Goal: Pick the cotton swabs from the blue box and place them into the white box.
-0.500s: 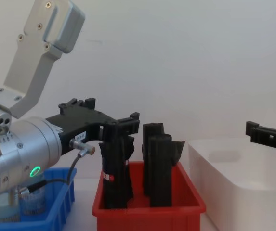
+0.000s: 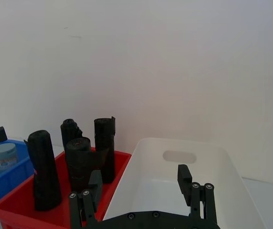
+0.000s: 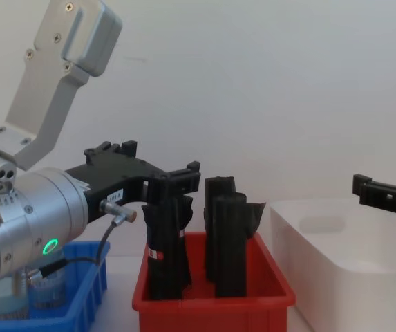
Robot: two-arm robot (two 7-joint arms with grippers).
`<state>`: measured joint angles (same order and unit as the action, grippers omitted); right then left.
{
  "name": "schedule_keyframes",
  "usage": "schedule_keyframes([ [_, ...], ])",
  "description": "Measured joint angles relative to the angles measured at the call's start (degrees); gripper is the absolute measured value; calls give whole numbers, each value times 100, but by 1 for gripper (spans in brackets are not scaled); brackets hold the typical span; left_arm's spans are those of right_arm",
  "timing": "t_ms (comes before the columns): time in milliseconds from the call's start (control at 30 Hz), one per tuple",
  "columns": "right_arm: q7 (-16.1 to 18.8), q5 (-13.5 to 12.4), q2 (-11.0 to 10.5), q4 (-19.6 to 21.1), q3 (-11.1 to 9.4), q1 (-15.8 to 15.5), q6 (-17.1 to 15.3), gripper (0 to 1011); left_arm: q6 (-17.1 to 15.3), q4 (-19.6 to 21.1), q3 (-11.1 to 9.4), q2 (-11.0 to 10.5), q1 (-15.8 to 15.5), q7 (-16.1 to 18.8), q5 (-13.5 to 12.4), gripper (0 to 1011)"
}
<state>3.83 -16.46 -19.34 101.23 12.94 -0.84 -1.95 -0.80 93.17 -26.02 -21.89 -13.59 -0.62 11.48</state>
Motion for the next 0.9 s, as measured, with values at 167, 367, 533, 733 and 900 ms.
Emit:
schedule_keyframes([
  [167, 0, 0, 0, 0, 0, 0, 0, 1001, 0, 0, 0, 0, 0, 0, 0, 1004],
  [367, 0, 0, 0, 0, 0, 0, 0, 1001, 0, 0, 0, 0, 0, 0, 0, 1004],
  [533, 0, 0, 0, 0, 0, 0, 0, 1001, 0, 0, 0, 0, 0, 0, 0, 1004],
  [733, 0, 0, 0, 0, 0, 0, 0, 1001, 0, 0, 0, 0, 0, 0, 0, 1004],
  [900, 0, 0, 0, 0, 0, 0, 0, 1001, 0, 0, 0, 0, 0, 0, 0, 1004],
])
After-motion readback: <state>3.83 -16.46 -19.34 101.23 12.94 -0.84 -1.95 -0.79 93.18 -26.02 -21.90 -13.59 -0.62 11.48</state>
